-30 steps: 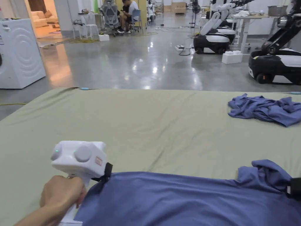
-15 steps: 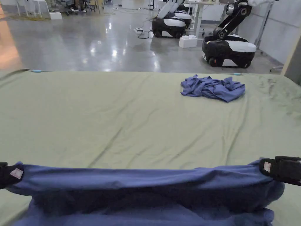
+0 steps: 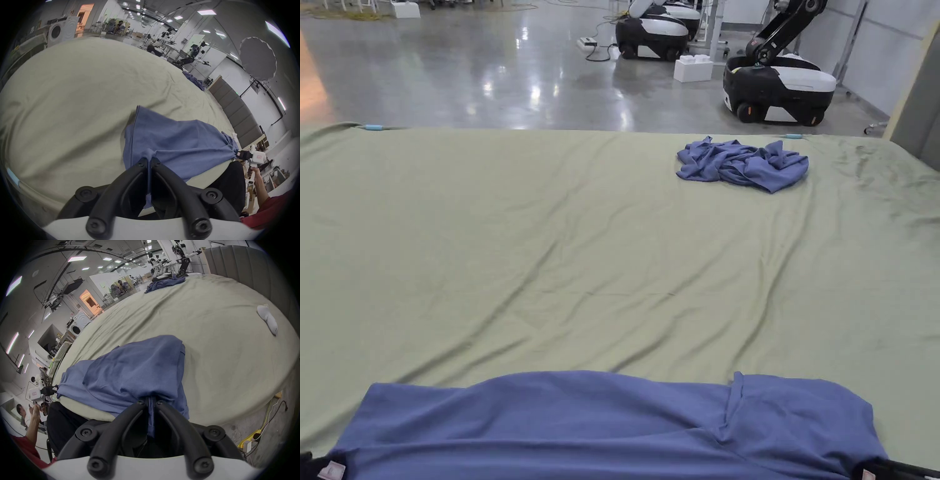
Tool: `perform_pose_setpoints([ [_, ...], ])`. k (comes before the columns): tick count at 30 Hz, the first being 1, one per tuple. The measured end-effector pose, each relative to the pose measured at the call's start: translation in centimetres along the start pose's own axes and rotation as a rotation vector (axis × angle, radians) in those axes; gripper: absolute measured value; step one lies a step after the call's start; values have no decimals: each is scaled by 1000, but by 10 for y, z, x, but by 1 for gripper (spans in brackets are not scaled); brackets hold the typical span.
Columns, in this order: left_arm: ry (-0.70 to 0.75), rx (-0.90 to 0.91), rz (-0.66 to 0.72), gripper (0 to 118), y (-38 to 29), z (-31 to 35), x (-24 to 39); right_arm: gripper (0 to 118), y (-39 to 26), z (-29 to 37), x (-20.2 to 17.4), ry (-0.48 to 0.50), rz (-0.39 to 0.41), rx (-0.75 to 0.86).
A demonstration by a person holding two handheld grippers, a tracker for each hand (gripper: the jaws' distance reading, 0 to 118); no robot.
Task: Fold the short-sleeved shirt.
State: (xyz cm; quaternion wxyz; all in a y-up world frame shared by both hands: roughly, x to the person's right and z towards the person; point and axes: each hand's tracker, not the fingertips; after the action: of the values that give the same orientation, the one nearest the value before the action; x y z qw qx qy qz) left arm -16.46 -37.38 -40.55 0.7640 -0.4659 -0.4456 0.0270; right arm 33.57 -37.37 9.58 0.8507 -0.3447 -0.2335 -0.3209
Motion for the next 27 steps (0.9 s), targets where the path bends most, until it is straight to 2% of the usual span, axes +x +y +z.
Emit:
perform_pose_setpoints([
  [2, 20, 1, -18, 3, -5, 0, 3, 7, 1, 2, -4, -5, 11, 6],
  [5, 25, -11, -25, 6, -4, -1, 7, 12, 11, 3, -17, -78, 66, -46],
  [6, 25, -2, -27, 15, 0, 3, 10, 20, 14, 7, -15, -133, 85, -59],
  [7, -13, 45, -29, 46, 6, 11, 16, 35, 19, 18, -25, -184, 122, -32],
  [8, -47, 148, -54, 72, 8, 30, 28, 42, 21, 40, -39, -181, 187, 88],
  [9, -79, 260, -87, 83, 12, 50, 41, 44, 22, 60, -53, -168, 242, 207],
  [11, -38, 465, -190, 83, 21, 96, 83, 60, 14, 114, -103, -212, 335, 541],
  [12, -1, 573, -248, 85, 20, 115, 102, 77, 7, 131, -122, -231, 374, 674],
  [14, 55, 734, -371, 96, 7, 145, 138, 101, -13, 149, -154, -261, 437, 880],
  [15, 98, 794, -411, 96, -2, 155, 155, 109, -24, 153, -169, -275, 457, 958],
  [16, 157, 839, -433, 96, -14, 160, 169, 109, -35, 153, -183, -290, 464, 1007],
  [17, 197, 876, -442, 95, -26, 162, 178, 107, -40, 152, -195, -294, 454, 960],
  [18, 216, 892, -440, 83, -35, 163, 184, 77, -43, 148, -200, -273, 463, 935],
  [19, 167, 878, -451, 46, -43, 166, 189, 8, -48, 144, -205, -210, 473, 931],
  [20, 132, 868, -458, 0, -47, 167, 193, 3, -47, 138, -210, -234, 434, 912],
  [21, 192, 844, -449, 0, -56, 157, 191, 3, -50, 131, -210, -215, 369, 900],
  [22, 235, 907, -427, 0, -63, 154, 189, 3, -45, 129, -207, -109, 359, 829],
  [23, 150, 847, -438, 0, -57, 153, 182, 3, -44, 123, -208, -106, 354, 805],
  [24, 117, 811, -419, 0, -55, 149, 178, 3, -46, 119, -210, -146, 369, 828],
  [25, 147, 837, -401, 0, -45, 159, 180, 3, -46, 117, -210, -144, 386, 816],
  [27, 80, 784, -362, 0, -31, 161, 166, 3, -46, 126, -207, -89, 374, 796],
])
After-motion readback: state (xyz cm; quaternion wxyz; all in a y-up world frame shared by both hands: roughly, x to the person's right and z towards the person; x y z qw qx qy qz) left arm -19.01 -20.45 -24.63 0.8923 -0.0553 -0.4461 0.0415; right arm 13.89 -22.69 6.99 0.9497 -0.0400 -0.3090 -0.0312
